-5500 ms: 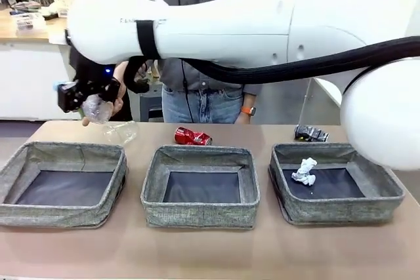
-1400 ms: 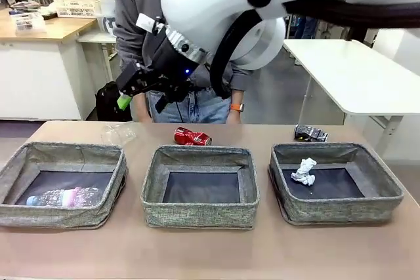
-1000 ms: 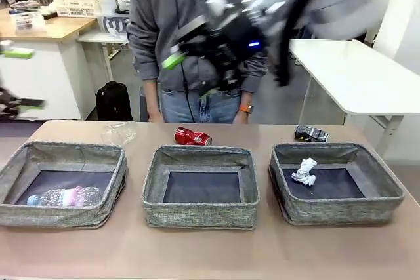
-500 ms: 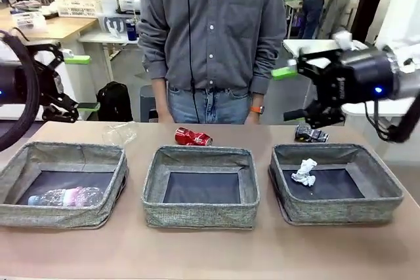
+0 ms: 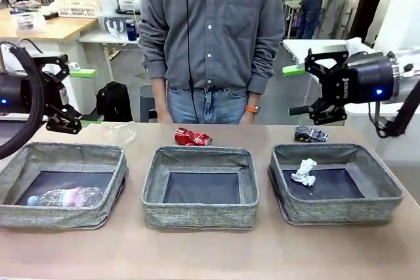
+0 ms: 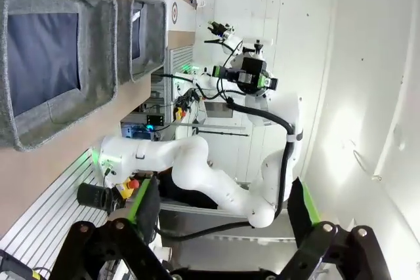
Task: Sort the waste into the appropriate baskets.
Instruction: Place the picked waste into the Fabric basket indicated by the person, then pick up the waste item pointed out by the person.
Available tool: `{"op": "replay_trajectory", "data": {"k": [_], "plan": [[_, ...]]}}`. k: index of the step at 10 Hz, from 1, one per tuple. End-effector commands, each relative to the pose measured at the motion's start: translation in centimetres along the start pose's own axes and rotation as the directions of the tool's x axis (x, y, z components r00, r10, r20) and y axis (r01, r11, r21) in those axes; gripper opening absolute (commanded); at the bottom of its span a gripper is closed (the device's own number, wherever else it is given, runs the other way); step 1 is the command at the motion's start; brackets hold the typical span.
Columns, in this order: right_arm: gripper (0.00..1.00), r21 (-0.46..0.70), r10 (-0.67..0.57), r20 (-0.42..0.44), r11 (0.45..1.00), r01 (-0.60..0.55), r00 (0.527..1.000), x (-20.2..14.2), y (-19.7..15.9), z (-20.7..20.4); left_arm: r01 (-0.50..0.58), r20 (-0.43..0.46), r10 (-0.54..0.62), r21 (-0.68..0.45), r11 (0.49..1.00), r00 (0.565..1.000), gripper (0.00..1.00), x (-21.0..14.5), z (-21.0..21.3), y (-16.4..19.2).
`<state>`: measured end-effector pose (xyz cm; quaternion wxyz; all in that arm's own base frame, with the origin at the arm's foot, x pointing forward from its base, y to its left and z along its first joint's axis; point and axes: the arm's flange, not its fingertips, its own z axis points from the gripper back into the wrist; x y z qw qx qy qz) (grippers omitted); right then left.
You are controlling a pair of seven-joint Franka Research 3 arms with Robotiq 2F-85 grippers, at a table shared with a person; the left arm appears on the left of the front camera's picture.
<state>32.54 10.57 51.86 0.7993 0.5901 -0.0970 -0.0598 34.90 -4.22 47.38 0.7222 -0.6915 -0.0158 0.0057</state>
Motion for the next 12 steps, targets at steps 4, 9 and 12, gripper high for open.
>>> {"op": "replay_trajectory", "data": {"k": [4,9,12], "plan": [[1.0,0.0,-0.013,0.003,1.0,0.013,1.0,-0.53,0.85,0.63,0.016,0.032,-0.015,-0.013,1.0,0.999,1.0,0.02,-0.08,-0.54],[1.0,0.0,-0.013,0.003,1.0,0.013,1.0,-0.53,0.85,0.63,0.016,0.032,-0.015,-0.013,1.0,0.999,1.0,0.02,-0.08,-0.54],[1.0,0.0,-0.013,0.003,1.0,0.013,1.0,-0.53,0.85,0.63,0.016,0.032,-0.015,-0.013,1.0,0.999,1.0,0.02,-0.08,-0.54]]}}
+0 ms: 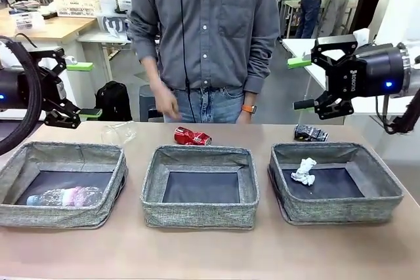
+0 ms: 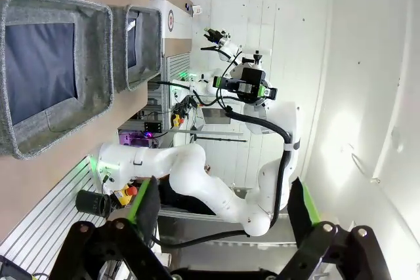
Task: Sort the waste into the appropriate baskets.
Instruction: Pick up the waste item pointed out by the person.
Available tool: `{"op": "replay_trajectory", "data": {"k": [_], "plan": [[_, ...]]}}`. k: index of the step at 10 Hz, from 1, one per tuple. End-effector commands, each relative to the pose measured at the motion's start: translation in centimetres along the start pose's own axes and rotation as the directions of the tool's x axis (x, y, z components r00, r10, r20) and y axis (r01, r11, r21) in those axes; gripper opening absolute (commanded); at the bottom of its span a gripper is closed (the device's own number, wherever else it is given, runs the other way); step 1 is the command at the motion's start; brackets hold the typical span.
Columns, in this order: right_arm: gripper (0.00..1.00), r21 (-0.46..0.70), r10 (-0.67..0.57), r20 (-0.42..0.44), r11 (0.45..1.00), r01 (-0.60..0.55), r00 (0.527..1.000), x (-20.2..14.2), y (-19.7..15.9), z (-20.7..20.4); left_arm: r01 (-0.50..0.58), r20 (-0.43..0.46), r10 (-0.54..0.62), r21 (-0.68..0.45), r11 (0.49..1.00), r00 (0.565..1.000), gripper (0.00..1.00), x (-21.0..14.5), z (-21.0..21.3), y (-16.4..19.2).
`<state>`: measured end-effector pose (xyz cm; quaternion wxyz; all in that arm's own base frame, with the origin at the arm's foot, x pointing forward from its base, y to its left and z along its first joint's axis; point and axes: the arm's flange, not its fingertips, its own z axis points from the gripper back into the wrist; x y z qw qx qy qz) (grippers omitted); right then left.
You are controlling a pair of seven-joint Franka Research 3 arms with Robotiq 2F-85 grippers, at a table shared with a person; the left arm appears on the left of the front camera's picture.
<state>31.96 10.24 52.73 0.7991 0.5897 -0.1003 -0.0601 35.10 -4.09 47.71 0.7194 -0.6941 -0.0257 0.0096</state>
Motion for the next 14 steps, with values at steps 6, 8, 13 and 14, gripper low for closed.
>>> {"op": "replay_trajectory", "data": {"k": [6,8,13,14], "plan": [[1.0,0.0,-0.016,-0.003,1.0,0.016,1.0,-0.1,0.1,-0.1,0.008,0.012,-0.007,-0.006,1.0,1.0,1.0,-0.2,-0.2,-0.2],[1.0,0.0,-0.016,-0.003,1.0,0.016,1.0,-0.1,0.1,-0.1,0.008,0.012,-0.007,-0.006,1.0,1.0,1.0,-0.2,-0.2,-0.2],[1.0,0.0,-0.016,-0.003,1.0,0.016,1.0,-0.1,0.1,-0.1,0.098,0.013,-0.109,0.34,0.935,0.994,1.0,1.1,-0.4,-0.6],[1.0,0.0,-0.016,-0.003,1.0,0.016,1.0,-0.1,0.1,-0.1,0.175,-0.024,-0.226,0.712,0.68,0.974,1.0,2.7,-1.0,-1.1]]}}
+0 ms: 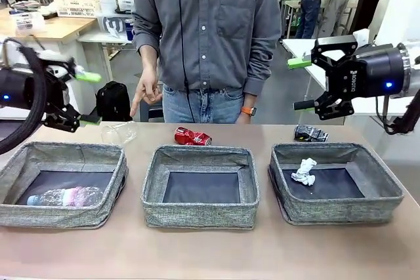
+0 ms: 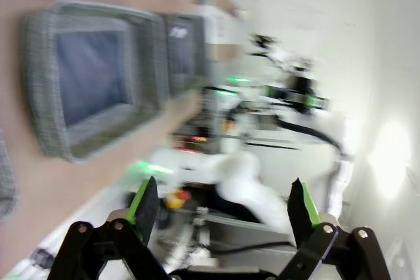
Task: Sort the waste into the appropriate baskets.
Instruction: Pick up the waste item pointed out by the person.
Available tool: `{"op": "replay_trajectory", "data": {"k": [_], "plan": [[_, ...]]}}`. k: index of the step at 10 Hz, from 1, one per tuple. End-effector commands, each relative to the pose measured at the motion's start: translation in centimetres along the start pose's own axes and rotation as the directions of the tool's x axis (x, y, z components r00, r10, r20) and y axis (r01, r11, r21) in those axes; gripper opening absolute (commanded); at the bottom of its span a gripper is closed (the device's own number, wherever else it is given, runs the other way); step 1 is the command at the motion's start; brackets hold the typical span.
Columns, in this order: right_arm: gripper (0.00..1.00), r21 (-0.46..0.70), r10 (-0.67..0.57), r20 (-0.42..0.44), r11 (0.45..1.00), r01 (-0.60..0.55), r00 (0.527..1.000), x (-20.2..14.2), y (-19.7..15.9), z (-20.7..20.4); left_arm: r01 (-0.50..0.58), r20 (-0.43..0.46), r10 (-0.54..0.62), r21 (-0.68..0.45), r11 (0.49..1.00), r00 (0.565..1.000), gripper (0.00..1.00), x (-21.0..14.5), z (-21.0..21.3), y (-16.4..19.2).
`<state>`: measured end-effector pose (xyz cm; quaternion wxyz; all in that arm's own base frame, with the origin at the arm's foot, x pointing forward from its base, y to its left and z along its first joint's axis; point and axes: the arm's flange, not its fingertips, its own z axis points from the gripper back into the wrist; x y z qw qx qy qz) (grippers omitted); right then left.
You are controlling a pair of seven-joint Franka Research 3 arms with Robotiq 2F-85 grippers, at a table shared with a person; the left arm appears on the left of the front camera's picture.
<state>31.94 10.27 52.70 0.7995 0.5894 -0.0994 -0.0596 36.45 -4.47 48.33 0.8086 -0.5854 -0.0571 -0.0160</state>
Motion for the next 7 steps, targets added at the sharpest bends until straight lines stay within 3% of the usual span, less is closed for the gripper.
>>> {"op": "replay_trajectory", "data": {"k": [1,2,3,4,5,6,7], "plan": [[1.0,0.001,-0.016,-0.001,1.0,0.016,1.0,-0.1,0.1,0.0,0.096,0.03,-0.208,0.817,0.569,0.978,1.0,3.4,-0.9,-0.7],[1.0,0.001,-0.016,-0.001,1.0,0.016,1.0,-0.1,0.1,0.0,0.118,-0.048,-0.204,0.931,0.345,0.978,1.0,4.7,-1.6,-0.7],[1.0,0.001,-0.016,-0.001,1.0,0.016,1.0,-0.1,0.1,0.0,0.065,-0.037,-0.252,0.992,0.105,0.967,1.0,5.8,-2.0,-0.7],[1.0,0.001,-0.016,-0.001,1.0,0.016,1.0,-0.1,0.1,0.0,0.04,-0.04,-0.216,0.999,-0.002,0.976,1.0,6.4,-2.4,-0.5],[1.0,0.001,-0.016,-0.001,1.0,0.016,1.0,-0.1,0.1,0.0,0.052,-0.064,-0.186,0.996,-0.065,0.98,1.0,6.7,-3.0,-0.3],[1.0,0.001,-0.016,-0.001,1.0,0.016,1.0,-0.1,0.1,0.0,0.065,-0.076,-0.217,0.996,-0.061,0.973,1.0,6.9,-3.4,-0.4],[1.0,0.001,-0.016,-0.001,1.0,0.016,1.0,-0.1,0.1,0.0,0.02,-0.027,-0.319,0.999,-0.025,0.947,1.0,7.2,-3.5,-0.9]]}}
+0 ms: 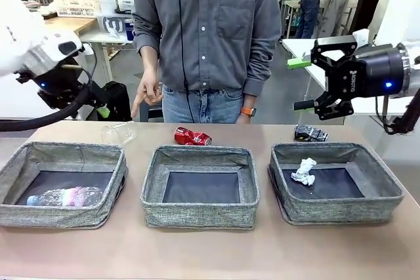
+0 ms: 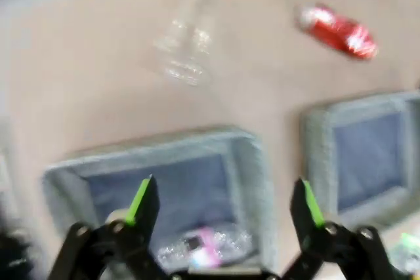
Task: Sort the waste into the appropriate baskets.
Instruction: Pick up the waste item pointed out by the person.
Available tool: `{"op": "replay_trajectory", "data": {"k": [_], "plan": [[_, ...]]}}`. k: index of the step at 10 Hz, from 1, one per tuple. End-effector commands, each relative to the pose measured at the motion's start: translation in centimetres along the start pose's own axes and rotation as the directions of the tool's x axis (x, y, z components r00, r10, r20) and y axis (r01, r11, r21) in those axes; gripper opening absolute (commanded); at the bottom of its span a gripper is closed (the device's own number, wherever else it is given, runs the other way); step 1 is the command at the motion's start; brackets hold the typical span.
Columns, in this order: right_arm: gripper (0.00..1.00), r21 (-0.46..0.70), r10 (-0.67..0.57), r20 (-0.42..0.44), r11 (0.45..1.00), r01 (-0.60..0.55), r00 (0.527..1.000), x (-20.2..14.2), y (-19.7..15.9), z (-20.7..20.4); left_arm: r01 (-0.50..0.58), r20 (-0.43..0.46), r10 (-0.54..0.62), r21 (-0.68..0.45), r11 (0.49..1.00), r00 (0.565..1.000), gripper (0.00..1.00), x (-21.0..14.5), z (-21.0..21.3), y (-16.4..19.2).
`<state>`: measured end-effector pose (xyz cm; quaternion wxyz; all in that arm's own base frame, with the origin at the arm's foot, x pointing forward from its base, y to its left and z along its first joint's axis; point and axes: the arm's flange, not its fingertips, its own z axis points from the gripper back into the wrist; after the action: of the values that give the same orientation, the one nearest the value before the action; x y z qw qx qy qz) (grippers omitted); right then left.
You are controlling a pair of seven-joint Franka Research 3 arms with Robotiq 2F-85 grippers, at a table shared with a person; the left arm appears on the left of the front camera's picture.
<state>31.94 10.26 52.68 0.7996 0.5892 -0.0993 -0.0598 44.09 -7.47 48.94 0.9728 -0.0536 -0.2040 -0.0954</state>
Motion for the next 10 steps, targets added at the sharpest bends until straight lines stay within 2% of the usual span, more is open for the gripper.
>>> {"op": "replay_trajectory", "data": {"k": [1,4,5,6,7,9,10], "plan": [[1.0,0.002,-0.015,-0.001,1.0,0.015,1.0,-0.1,0.1,0.0,-0.034,-0.041,0.028,-0.148,0.988,0.999,1.0,-0.3,0.1,0.2],[1.0,0.002,-0.015,-0.001,1.0,0.015,1.0,-0.1,0.1,0.0,-0.034,-0.041,0.028,-0.148,0.988,0.999,1.0,-0.3,0.1,0.2],[1.0,0.002,-0.015,-0.001,1.0,0.015,1.0,-0.1,0.1,0.0,-0.029,-0.027,0.027,-0.083,0.996,0.999,1.0,-0.3,-0.4,-0.4],[1.0,0.002,-0.015,-0.001,1.0,0.015,1.0,-0.1,0.1,0.0,-0.002,-0.017,0.001,-0.072,0.997,1.0,1.0,0.7,-0.3,0.0],[1.0,0.002,-0.015,-0.001,1.0,0.015,1.0,-0.1,0.1,0.0,-0.025,-0.023,0.024,-0.04,0.999,0.999,1.0,3.5,-1.1,1.0],[1.0,0.002,-0.015,-0.001,1.0,0.015,1.0,-0.1,0.1,0.0,0.062,-0.058,-0.063,-0.009,0.998,0.996,1.0,9.3,-2.5,1.9],[1.0,0.002,-0.015,-0.001,1.0,0.015,1.0,-0.1,0.1,0.0,0.061,-0.117,-0.056,0.036,0.998,0.992,1.0,12.6,-3.9,3.1]]}}
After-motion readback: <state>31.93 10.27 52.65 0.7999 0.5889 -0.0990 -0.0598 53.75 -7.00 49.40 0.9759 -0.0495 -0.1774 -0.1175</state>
